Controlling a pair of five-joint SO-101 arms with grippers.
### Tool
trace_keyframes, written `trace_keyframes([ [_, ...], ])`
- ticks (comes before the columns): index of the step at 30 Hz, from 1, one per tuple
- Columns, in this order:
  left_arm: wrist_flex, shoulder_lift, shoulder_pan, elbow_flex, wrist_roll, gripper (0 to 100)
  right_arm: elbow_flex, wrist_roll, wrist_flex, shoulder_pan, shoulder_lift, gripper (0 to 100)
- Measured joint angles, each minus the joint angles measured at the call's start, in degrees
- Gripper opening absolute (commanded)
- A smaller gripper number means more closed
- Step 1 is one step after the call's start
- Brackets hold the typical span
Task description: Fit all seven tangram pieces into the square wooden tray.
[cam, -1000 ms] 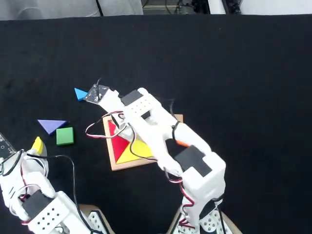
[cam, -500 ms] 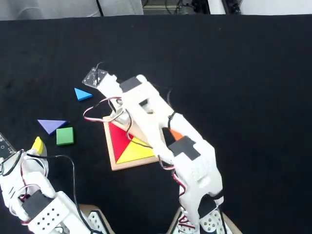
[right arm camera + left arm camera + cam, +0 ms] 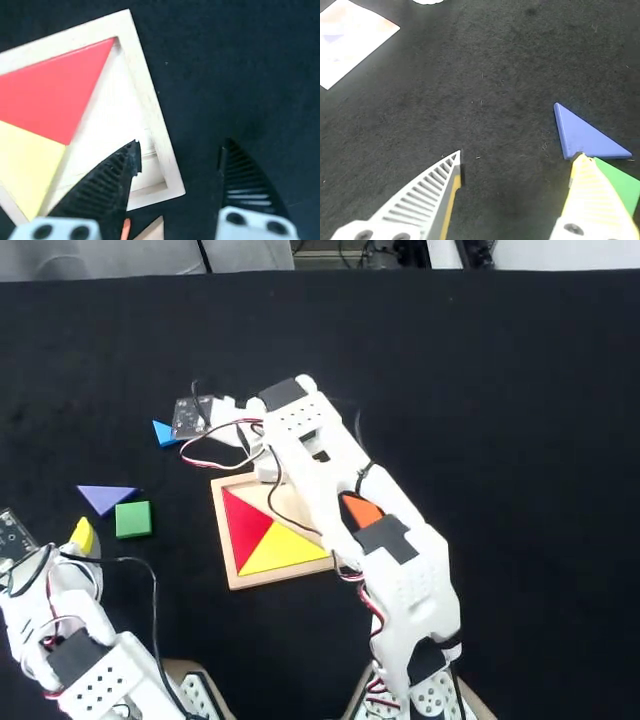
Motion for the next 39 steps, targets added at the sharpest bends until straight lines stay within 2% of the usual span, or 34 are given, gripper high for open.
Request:
trace_keyframes([
  [7, 0.0, 0.0, 0.2, 0.1, 0.0, 34, -0.4, 3.2, 0.2, 0.0, 6.1, 24.7],
  [14, 0.0, 0.0, 0.6, 0.1, 0.0, 34, -12.4, 4.0, 6.4, -0.2, 14.4, 24.1],
  [22, 0.0, 0.0, 0.6, 0.1, 0.0, 34, -33.1, 4.1, 15.6, 0.0, 26.2, 0.7],
  [30, 0.0, 0.0, 0.6, 0.1, 0.0, 34, -52.5, 4.1, 23.6, 1.9, 36.4, 2.1],
  [39, 0.0, 0.0, 0.6, 0.1, 0.0, 34, -68.0, -3.3, 25.0, 3.8, 44.0, 2.2],
])
